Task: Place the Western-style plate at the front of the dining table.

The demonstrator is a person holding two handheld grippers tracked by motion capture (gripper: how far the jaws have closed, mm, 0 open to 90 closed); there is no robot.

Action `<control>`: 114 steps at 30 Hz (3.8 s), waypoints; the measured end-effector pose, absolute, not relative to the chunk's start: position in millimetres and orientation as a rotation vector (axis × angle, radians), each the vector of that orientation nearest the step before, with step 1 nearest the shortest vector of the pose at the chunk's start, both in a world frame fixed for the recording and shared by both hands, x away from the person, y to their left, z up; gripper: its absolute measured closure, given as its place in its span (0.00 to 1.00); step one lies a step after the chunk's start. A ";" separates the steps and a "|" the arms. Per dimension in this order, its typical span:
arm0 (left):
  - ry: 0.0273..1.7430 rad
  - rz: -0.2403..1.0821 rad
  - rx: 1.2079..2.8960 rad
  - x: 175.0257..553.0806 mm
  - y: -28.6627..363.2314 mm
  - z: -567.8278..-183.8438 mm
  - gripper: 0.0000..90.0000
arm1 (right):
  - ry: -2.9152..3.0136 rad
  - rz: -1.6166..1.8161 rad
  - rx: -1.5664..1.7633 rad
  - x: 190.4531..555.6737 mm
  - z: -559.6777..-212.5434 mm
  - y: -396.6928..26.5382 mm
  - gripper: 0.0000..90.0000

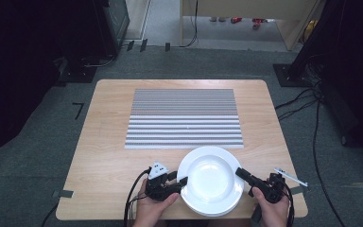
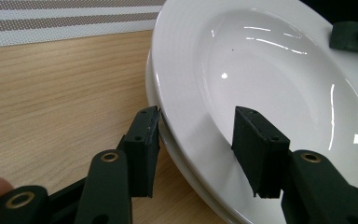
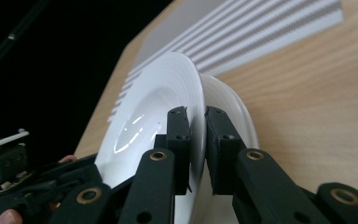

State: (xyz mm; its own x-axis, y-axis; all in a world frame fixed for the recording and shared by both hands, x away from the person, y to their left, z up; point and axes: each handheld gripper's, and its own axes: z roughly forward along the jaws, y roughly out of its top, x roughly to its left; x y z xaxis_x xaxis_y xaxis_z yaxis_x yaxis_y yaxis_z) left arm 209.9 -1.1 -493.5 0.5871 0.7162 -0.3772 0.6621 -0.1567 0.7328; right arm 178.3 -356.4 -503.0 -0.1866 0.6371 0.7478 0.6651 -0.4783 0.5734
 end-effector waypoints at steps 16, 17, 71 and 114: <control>1.136 0.122 1.800 206.2 -0.9 -493.2 0.64 | -1.610 -2.004 -1.911 180.6 -510.1 -345.5 0.91; 1.138 0.118 1.796 206.2 -0.6 -493.1 0.64 | -1.608 -2.005 -1.911 180.5 -510.2 -345.3 0.91; 1.196 0.045 1.524 282.0 49.8 -446.9 0.81 | -1.527 -1.994 -1.879 264.0 -463.5 -305.5 0.90; 1.281 0.078 1.523 406.2 59.4 -450.0 0.82 | -1.482 -1.844 -1.933 386.4 -476.7 -287.4 0.89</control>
